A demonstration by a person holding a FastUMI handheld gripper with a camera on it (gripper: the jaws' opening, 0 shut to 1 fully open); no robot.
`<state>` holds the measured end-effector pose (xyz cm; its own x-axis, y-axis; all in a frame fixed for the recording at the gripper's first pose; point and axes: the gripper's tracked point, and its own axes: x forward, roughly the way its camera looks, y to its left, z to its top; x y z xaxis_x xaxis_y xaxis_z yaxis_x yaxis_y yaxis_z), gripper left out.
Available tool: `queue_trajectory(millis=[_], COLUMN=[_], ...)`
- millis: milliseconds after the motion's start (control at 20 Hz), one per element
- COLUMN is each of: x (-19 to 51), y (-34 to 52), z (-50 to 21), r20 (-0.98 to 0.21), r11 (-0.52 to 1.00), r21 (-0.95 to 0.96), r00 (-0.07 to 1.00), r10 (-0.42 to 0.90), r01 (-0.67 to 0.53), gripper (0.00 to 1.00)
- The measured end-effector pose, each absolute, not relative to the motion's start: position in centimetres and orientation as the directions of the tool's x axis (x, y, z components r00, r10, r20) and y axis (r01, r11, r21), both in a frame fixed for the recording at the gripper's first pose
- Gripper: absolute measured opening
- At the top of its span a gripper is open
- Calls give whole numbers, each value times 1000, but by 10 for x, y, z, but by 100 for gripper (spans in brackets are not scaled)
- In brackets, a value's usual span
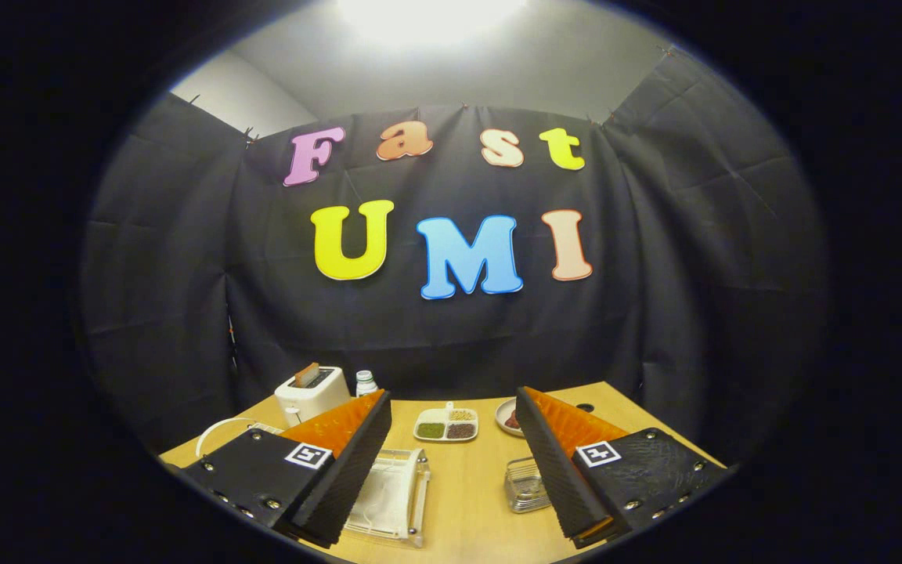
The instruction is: Take the plate from the dish rack, then take the spoon from the basket and place it into the plate.
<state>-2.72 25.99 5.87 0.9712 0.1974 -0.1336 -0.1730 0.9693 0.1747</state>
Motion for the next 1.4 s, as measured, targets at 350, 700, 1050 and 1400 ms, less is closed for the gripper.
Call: queue_trajectory(millis=[350,700,1050,1400], x=[-7,15,19,16], y=[348,392,411,406], z=[5,-44,-87,-89], r20=[-297,-459,-607,-685], r11=[945,943,949,984], r21=[271,285,278,163], r00=[918,839,738,709], r10=[263,292,294,167], r01=[-183,-172,-149,-74], gripper=[97,79,59,33])
